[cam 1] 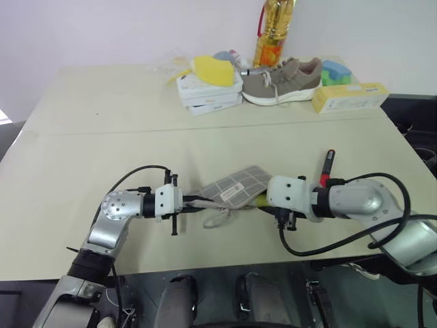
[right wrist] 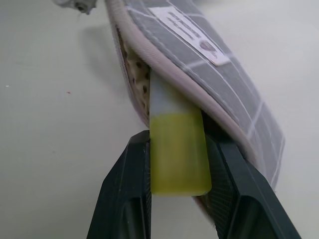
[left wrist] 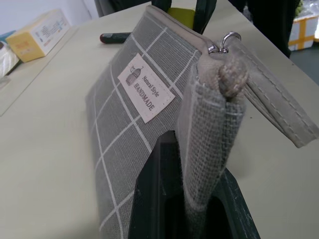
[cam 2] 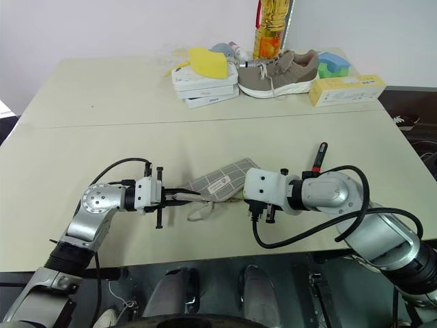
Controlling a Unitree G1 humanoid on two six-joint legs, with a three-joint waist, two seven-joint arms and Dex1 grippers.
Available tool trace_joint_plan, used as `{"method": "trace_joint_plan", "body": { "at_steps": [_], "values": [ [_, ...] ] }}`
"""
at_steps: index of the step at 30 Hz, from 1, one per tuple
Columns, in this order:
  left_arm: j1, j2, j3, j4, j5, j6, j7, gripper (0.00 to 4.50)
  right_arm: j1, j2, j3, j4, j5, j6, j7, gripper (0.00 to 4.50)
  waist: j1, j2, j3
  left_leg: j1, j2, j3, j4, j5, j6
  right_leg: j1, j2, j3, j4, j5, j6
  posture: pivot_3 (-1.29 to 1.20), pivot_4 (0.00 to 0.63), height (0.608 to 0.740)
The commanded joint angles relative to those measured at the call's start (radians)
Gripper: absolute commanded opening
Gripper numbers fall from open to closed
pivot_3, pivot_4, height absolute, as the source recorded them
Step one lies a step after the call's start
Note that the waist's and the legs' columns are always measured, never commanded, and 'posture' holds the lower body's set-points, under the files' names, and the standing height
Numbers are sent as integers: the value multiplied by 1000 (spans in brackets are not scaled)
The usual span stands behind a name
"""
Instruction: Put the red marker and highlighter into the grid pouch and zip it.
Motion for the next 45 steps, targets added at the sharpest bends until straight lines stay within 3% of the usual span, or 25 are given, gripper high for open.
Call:
{"method": "trace_joint_plan", "body": {
  "at_steps": [1, 5, 12, 16, 18, 20, 25, 33, 36, 42, 43, 45],
  "values": [
    [-9, 10, 11, -26, -18, 0, 1, 0, -8, 8, -26, -39, 2, 0, 7, 1402, 0, 0, 0, 0, 0, 0, 0, 0, 0, 0, 0, 0, 0, 0, 0, 0, 150, 740],
    [-7, 13, 26, -19, -7, 10, 35, 0, 7, 27, -96, -59, 32, 20, -9, 3291, 0, 0, 0, 0, 0, 0, 0, 0, 0, 0, 0, 0, 0, 0, 0, 0, 150, 740],
    [-4, -24, 44, 6, 18, 20, 167, 0, 46, 176, -418, -96, 259, 173, -56, 3291, 4, 0, 0, 0, 0, 0, 1, 0, 0, 1, 0, 0, 1, 0, 0, 0, 150, 740],
    [-3, -76, 59, 15, 29, 44, 274, 0, 133, 202, -582, -25, 265, 207, -121, 3291, 22, -1, 0, 0, 0, 0, 2, 0, 0, 2, 0, 0, 0, 0, 0, 0, 150, 740],
    [-7, -99, 67, 32, 47, 44, 330, 0, 150, 241, -641, 58, 240, 253, -211, 3831, 22, -1, 0, 0, 0, 0, 2, 0, 0, 2, -1, 0, 0, 0, 0, 0, 150, 740],
    [-13, -118, 74, 45, 54, 48, 372, 0, 155, 274, -664, 127, 203, 293, -303, 4450, 21, -1, 0, 1, -1, 0, 3, 0, 0, 4, -1, 0, 0, 0, 0, 0, 150, 740],
    [-24, -159, 75, 79, 61, 39, 437, 0, 148, 401, -672, 292, 69, 326, -558, 4450, 19, 0, 0, 2, 0, 2, 3, 0, 0, 5, 0, 0, 1, 0, 0, 0, 150, 740],
    [-29, -173, 69, 128, 65, 1, 445, 0, 121, 560, -714, 412, 42, 303, -702, 4450, 18, 1, -1, 3, 0, 3, 2, 0, 0, 4, 0, 0, 2, 0, 0, 0, 150, 740],
    [-29, -177, 69, 137, 65, -7, 448, 0, 108, 595, -723, 425, 56, 299, -712, 3631, 18, 1, -1, 3, 0, 3, 2, 0, 0, 4, 0, 0, 2, 0, 0, 0, 150, 740],
    [-29, -179, 75, 136, 52, 0, 445, 0, 96, 598, -714, 411, 50, 280, -719, 665, 17, 1, -1, 3, 0, 3, 2, 0, 0, 4, 0, 0, 2, 0, 0, 0, 150, 740],
    [-30, -178, 78, 135, 46, 5, 443, 0, 100, 573, -688, 392, 44, 266, -700, 356, 17, 1, -1, 3, 0, 3, 2, 0, 0, 4, 0, 0, 2, 0, 0, 0, 150, 740],
    [-34, -176, 87, 130, 26, 23, 437, 0, 117, 500, -618, 343, 28, 228, -640, 359, 17, 2, -1, 3, 0, 3, 2, 0, 0, 4, 0, 0, 2, 0, 0, 0, 150, 740]
  ]
}}
